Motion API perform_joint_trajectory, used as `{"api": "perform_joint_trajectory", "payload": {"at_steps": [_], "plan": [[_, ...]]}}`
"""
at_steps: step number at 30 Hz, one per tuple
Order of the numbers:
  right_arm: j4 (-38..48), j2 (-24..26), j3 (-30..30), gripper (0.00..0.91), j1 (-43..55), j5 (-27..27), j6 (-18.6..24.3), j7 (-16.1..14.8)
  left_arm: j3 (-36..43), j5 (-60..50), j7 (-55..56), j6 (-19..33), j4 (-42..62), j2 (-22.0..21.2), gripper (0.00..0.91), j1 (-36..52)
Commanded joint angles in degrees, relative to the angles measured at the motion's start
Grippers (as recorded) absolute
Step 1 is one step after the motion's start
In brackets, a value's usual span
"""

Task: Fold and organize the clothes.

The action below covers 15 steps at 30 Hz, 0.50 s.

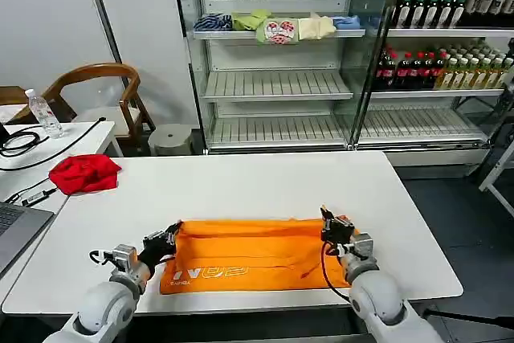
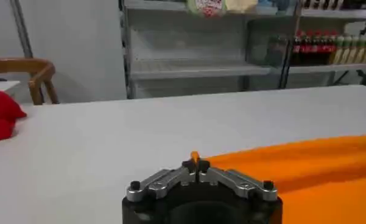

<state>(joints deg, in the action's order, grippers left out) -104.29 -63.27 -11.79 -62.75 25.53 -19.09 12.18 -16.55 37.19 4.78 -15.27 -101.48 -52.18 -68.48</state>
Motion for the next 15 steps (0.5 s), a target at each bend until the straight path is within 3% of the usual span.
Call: {"api": "perform_joint_trajectory", "payload": {"at_steps": [1, 15], "plan": [[-4.2, 1.92, -2.51, 0.0, -5.33, -0.33, 0.2, -0.1, -1.07, -0.27, 0.05, 0.27, -1.6, 0.25, 0.02, -2.96], [-8.23, 2.19, -4.38, 0.0, -6.78, 0.33, -0.36, 0.31, -2.71, 1.28, 0.35, -1.27, -4.13, 1.95, 0.02, -4.15]]}}
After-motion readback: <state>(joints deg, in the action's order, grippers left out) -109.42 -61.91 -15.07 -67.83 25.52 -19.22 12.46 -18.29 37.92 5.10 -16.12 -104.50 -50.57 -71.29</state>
